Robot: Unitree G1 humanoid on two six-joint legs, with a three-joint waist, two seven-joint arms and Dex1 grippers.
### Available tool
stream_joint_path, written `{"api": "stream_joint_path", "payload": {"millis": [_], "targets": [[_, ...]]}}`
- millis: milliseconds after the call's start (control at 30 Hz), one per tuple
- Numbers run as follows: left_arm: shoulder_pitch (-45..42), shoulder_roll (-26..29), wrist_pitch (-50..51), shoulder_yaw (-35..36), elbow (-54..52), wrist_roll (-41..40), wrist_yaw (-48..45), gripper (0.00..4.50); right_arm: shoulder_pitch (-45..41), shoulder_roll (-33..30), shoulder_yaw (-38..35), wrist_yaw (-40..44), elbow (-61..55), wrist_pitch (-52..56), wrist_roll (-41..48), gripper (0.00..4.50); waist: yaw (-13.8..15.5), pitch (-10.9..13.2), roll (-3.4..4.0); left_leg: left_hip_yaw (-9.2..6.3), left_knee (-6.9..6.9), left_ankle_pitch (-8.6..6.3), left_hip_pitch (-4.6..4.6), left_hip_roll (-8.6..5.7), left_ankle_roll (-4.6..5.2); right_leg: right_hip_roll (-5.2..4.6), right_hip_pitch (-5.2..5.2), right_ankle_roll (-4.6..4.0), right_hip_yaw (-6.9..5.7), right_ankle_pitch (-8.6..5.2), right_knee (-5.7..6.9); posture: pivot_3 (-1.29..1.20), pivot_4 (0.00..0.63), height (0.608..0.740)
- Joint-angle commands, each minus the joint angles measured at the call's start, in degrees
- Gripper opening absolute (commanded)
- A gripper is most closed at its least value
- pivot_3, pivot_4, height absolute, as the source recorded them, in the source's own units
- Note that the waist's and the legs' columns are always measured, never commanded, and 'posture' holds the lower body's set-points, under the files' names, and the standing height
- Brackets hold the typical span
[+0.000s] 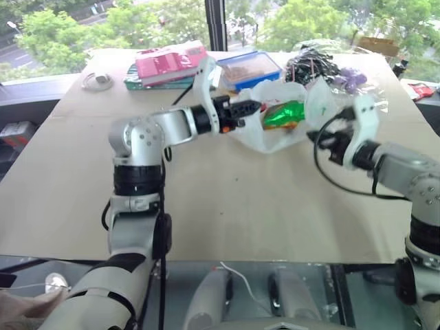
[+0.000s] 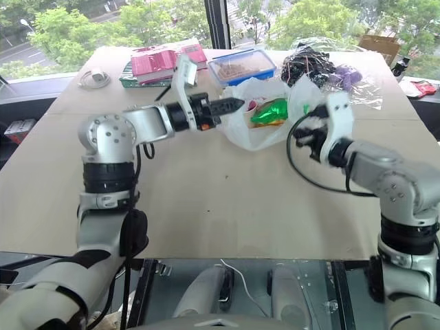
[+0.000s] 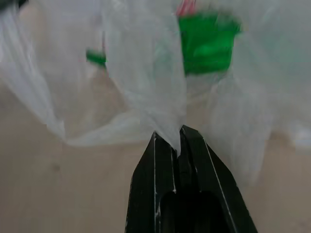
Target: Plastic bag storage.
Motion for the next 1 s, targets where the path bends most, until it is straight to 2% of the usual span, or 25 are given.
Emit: {"api": "stream_joint_path", "payload": {"millis": [33,100,133,167,233,267,333,467,567,633,700,867,1000], "targets": [[3.54,2.25,0.18,1.45,-7.45,-3.96,-4.49,0.27,3.31,-4.99,1.01,3.21,-5.17,-4.83,-4.28,0.27,0.02,0.00,0.00,0.01,-0.02,0.00,0.00,0.02,0.00,0.02,0.00,0.00,0.01,0.00,-0.03,0.00,0.150,0.732],[5.99,4.32,0.14,1.48,-11.70,-4.88,-5.96,0.76,5.84,-7.14,0.99,5.64,-7.44,-6.74,-4.93,0.79,-0.08,0.00,0.00,0.03,-0.06,0.02,0.00,0.03,-0.04,0.03,-0.01,-0.01,0.04,-0.01,-0.05,0.00,0.150,0.732],[6.87,5.17,-0.15,1.33,-13.13,-4.80,-6.02,1.33,6.75,-7.73,0.74,6.07,-8.11,-7.43,-5.31,1.38,-0.09,0.00,-0.01,0.05,-0.05,0.03,0.00,0.07,-0.06,0.02,-0.01,-0.02,0.07,-0.01,-0.07,0.00,0.150,0.732],[8.65,6.95,-0.73,0.98,-15.03,-4.12,-6.50,1.68,8.35,-8.73,-0.33,7.15,-9.75,-8.46,-5.31,1.74,-0.05,0.00,-0.01,0.05,-0.05,0.02,0.00,0.09,-0.05,0.01,-0.01,-0.02,0.07,-0.01,-0.09,0.00,0.150,0.732],[14.46,9.71,-5.08,1.31,-19.81,-2.12,-8.17,2.63,12.79,-13.03,-1.74,10.39,-13.57,-11.89,-7.52,2.77,-0.04,-0.01,0.02,0.05,-0.09,0.00,0.04,0.11,-0.03,-0.06,0.02,-0.02,0.07,-0.01,-0.12,0.00,0.150,0.732],[17.45,11.48,-6.51,1.88,-21.85,-1.64,-9.10,2.64,15.51,-14.47,-3.34,11.82,-15.42,-13.20,-7.85,3.18,0.03,-0.01,0.02,0.10,-0.18,-0.01,0.18,0.11,-0.02,-0.12,0.13,-0.03,0.11,-0.03,-0.15,0.00,0.150,0.732],[22.38,15.56,-9.71,1.60,-24.70,-0.15,-12.43,2.64,20.43,-15.82,-7.08,14.21,-18.11,-15.24,-7.46,4.31,0.13,-0.01,0.02,-0.03,-0.27,-0.02,0.50,0.15,0.00,-0.13,0.61,-0.02,-0.02,-0.02,-0.52,0.00,0.150,0.732],[33.18,24.75,-18.29,3.60,-26.92,4.07,-20.53,2.64,35.26,-16.43,-20.74,20.78,-24.52,-17.71,-5.81,4.31,1.17,-0.02,0.01,-0.27,-0.29,-0.08,0.49,0.24,0.05,-0.08,0.89,-0.02,-0.11,-0.02,-0.98,0.00,0.150,0.732],[39.87,28.82,-23.88,6.22,-25.95,6.76,-24.63,2.64,44.85,-14.55,-30.22,24.19,-28.11,-18.00,-4.48,4.31,2.03,-0.04,0.03,-0.30,-0.30,-0.10,0.50,0.22,0.07,-0.19,0.97,-0.05,-0.16,-0.04,-1.08,0.00,0.150,0.732],[41.80,30.01,-25.39,7.52,-25.27,6.95,-25.49,2.64,49.48,-13.57,-33.91,25.52,-29.44,-19.14,-5.14,4.31,2.76,-0.05,0.04,-0.35,-0.31,-0.12,0.50,0.24,0.09,-0.23,1.05,-0.10,-0.24,-0.07,-1.21,0.00,0.150,0.732],[42.36,29.99,-25.54,8.56,-24.53,6.29,-25.27,2.64,51.50,-11.89,-35.40,25.14,-29.79,-21.03,-5.78,4.31,3.02,-0.09,-0.01,-0.41,-0.30,-0.12,0.47,0.26,0.09,-0.26,1.09,-0.22,-0.32,-0.14,-1.31,0.00,0.150,0.732],[42.26,28.98,-26.62,6.44,-24.83,6.98,-24.81,2.64,48.45,-9.91,-30.05,19.20,-26.84,-24.27,-11.38,4.31,2.76,-0.16,-0.01,-0.42,-0.28,-0.18,0.50,0.28,-0.01,-0.36,1.14,-0.17,-0.42,-0.10,-1.51,0.00,0.150,0.732],[42.54,29.62,-26.38,7.49,-24.39,6.22,-25.39,2.64,52.86,-8.20,-33.65,21.16,-27.10,-22.83,-9.23,4.31,2.98,-0.18,0.04,-0.46,-0.50,-0.13,0.43,0.30,0.08,-0.34,1.10,-0.20,-0.52,-0.09,-1.63,0.00,0.150,0.732]]}}
